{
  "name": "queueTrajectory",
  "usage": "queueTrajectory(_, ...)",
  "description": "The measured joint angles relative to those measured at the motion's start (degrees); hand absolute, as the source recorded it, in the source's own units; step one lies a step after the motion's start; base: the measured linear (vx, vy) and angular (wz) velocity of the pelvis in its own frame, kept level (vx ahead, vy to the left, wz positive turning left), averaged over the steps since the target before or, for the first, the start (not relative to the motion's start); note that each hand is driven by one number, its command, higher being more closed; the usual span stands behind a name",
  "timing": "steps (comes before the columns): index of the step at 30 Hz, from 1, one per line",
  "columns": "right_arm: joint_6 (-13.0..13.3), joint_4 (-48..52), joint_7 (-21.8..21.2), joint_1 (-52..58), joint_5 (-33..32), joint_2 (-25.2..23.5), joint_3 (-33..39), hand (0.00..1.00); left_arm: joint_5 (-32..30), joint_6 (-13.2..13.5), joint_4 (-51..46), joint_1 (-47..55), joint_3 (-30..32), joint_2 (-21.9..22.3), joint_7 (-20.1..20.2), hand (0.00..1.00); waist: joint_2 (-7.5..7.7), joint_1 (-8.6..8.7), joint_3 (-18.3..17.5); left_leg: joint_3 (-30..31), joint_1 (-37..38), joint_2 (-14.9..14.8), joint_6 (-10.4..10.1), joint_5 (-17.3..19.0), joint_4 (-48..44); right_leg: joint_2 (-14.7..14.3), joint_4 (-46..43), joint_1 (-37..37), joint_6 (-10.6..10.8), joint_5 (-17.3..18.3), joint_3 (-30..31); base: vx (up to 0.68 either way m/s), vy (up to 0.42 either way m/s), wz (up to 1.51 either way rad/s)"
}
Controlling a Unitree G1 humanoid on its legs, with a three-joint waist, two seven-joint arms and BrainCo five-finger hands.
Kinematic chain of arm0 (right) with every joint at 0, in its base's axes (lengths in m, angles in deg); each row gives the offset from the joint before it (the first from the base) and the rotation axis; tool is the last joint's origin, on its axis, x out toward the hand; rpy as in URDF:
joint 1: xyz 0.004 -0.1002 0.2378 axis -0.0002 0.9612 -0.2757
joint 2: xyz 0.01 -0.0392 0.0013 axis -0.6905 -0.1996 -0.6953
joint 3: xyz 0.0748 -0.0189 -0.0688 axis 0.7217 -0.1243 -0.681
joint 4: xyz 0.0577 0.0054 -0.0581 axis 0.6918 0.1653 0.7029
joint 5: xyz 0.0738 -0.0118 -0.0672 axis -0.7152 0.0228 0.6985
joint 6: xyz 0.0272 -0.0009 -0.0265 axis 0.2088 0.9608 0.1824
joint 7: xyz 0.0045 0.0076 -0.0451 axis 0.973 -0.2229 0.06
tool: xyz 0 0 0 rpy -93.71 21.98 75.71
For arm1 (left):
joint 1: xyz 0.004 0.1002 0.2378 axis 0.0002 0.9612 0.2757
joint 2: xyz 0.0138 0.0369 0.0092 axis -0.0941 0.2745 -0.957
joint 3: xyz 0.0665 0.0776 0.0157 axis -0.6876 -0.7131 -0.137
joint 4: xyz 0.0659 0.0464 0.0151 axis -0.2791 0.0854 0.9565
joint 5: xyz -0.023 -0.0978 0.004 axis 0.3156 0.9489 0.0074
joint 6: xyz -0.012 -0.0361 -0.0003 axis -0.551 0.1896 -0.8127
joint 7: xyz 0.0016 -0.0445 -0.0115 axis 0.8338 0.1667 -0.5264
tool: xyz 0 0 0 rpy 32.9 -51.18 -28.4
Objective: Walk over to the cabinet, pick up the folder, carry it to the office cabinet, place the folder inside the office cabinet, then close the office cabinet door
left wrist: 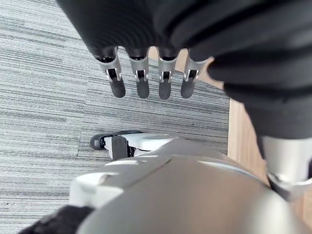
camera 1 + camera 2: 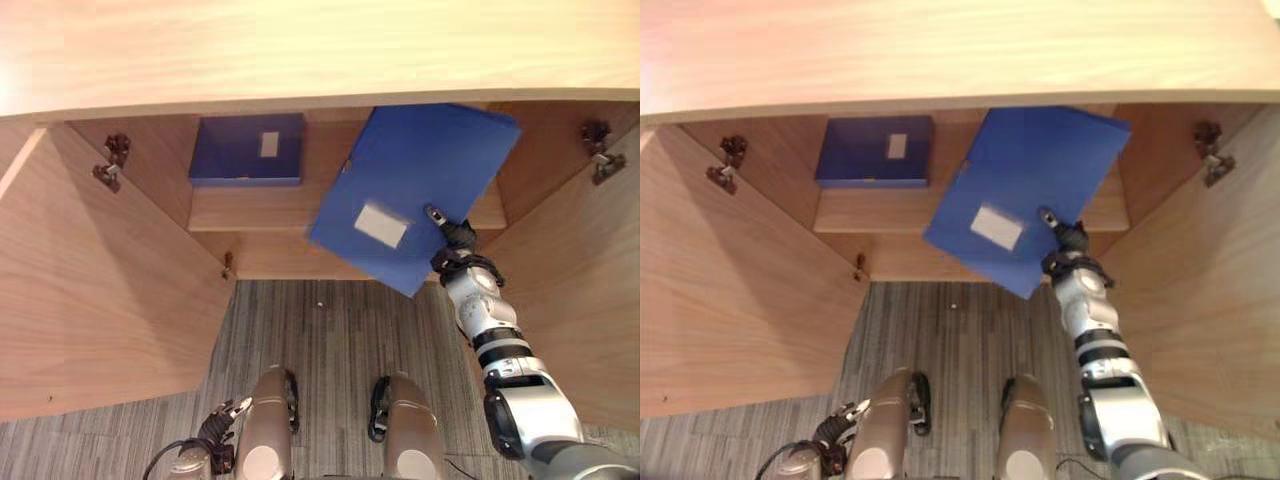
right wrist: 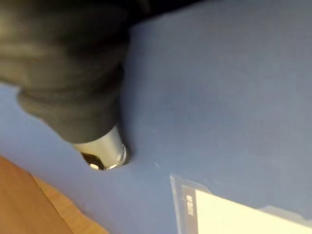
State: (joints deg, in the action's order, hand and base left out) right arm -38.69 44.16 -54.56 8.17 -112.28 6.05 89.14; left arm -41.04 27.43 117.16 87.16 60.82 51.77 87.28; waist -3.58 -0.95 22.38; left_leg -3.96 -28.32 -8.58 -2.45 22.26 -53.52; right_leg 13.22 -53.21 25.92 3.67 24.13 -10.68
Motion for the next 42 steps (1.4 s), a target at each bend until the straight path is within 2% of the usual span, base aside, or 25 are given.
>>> queueTrajectory(4, 1.39, 0.97, 1.20, -4.52, -6.54, -0.41, 0.28, 1.00, 0.53, 0.02, -0.66, -0.19, 0.01, 0.03, -0.56, 0.00, -0.28, -0.14, 1.07, -0.10, -1.83, -0.24, -0.15, 2.20, -3.47, 1.34, -4.21, 2.13, -0.08, 2.20, -0.56, 0.06, -0.011, 0.01)
queueTrajectory(11, 3.54, 0.57, 4.54, -12.94, -17.57, -0.25, 6.36, 1.00, 3.16, -0.08, -2.62, -1.05, -0.92, 0.03, -2.31, 0.00, -0.67, -1.17, 2.28, -0.45, -5.82, -0.26, 0.33, 3.77, -8.14, 4.04, -9.80, 5.37, -0.12, 4.36, -2.13, 0.02, 0.007, 0.11)
queueTrajectory(16, 4.98, -1.78, 7.63, -21.70, -23.79, 2.45, 9.02, 1.00, 6.28, -0.18, -5.40, -2.61, -1.68, -0.04, -3.82, 0.00, -1.55, -2.36, 2.77, 0.50, -13.91, -0.25, 0.56, 3.96, -13.70, 5.97, -15.80, 11.76, -0.81, 6.42, -3.40, -0.05, -0.014, 0.20)
queueTrajectory(18, 5.70, -3.06, 9.89, -25.14, -26.60, 4.25, 9.07, 1.00, 7.12, -0.19, -6.35, -3.29, -1.66, 0.20, -4.82, 0.00, -2.30, -2.60, 3.19, 1.28, -17.76, -0.19, 0.56, 4.05, -16.65, 6.97, -18.90, 14.50, -1.28, 7.53, -4.05, -0.05, -0.029, 0.29)
queueTrajectory(21, 7.43, -5.54, 13.06, -30.31, -30.09, 5.44, 8.80, 1.00, 7.95, -0.09, -8.33, -3.60, -1.40, 0.27, -6.32, 0.00, -2.52, -3.24, 3.30, 1.80, -24.31, 0.02, 0.63, 4.11, -20.95, 8.74, -24.12, 20.32, -1.98, 9.23, -4.19, -0.07, -0.024, 0.20)
queueTrajectory(23, 7.83, -8.08, 15.21, -33.37, -30.80, 5.71, 7.96, 1.00, 8.75, -0.08, -8.76, -3.62, -0.83, 0.67, -7.13, 0.00, -3.04, -3.33, 3.55, 2.56, -27.89, 0.02, 0.62, 4.14, -23.44, 9.11, -26.62, 23.37, -2.19, 9.90, -4.22, -0.07, -0.006, 0.11)
queueTrajectory(26, 7.73, -12.97, 18.58, -36.95, -32.02, 6.08, 2.90, 1.00, 9.23, -0.10, -8.76, -3.62, 0.39, 1.39, -8.48, 0.00, -3.21, -3.44, 3.67, 3.24, -32.73, 0.16, 0.53, 3.97, -26.29, 10.10, -30.08, 27.72, -2.82, 10.54, -4.22, -0.05, 0.003, 0.09)
queueTrajectory(32, 5.24, -19.66, 22.71, -42.29, -32.12, 6.15, -8.71, 1.00, 9.78, 0.00, -10.17, -3.87, 1.53, 2.86, -10.31, 0.00, -3.78, -4.90, 3.96, 4.33, -38.72, 0.67, -0.05, 2.99, -29.10, 11.23, -34.33, 33.37, -4.04, 11.55, -4.29, -0.03, -0.030, 0.09)
queueTrajectory(35, 5.16, -20.69, 23.29, -43.89, -32.69, 6.85, -10.27, 1.00, 11.03, 0.02, -10.76, -3.87, 2.31, 3.75, -10.43, 0.00, -4.05, -4.96, 4.16, 4.69, -39.87, 2.09, -0.18, 2.42, -29.38, 12.96, -35.77, 34.10, -4.49, 12.34, -4.67, -0.01, -0.046, 0.26)
queueTrajectory(37, 5.16, -20.68, 23.34, -44.93, -33.37, 7.73, -10.30, 1.00, 11.64, 0.02, -11.35, -3.78, 2.56, 3.84, -10.50, 0.00, -4.17, -5.61, 4.22, 5.00, -40.71, 2.17, -0.30, 2.33, -29.82, 13.04, -36.38, 34.62, -4.58, 12.57, -4.85, -0.01, -0.046, 0.11)
queueTrajectory(42, 5.69, -20.55, 23.33, -45.49, -34.40, 12.48, -9.53, 1.00, 13.42, 0.04, -12.03, -3.74, 3.26, 4.18, -10.52, 0.00, -4.22, -6.13, 4.24, 4.99, -41.14, 3.68, -0.20, 1.79, -29.83, 14.82, -37.27, 34.72, -4.46, 13.14, -4.89, -0.01, -0.032, 0.14)
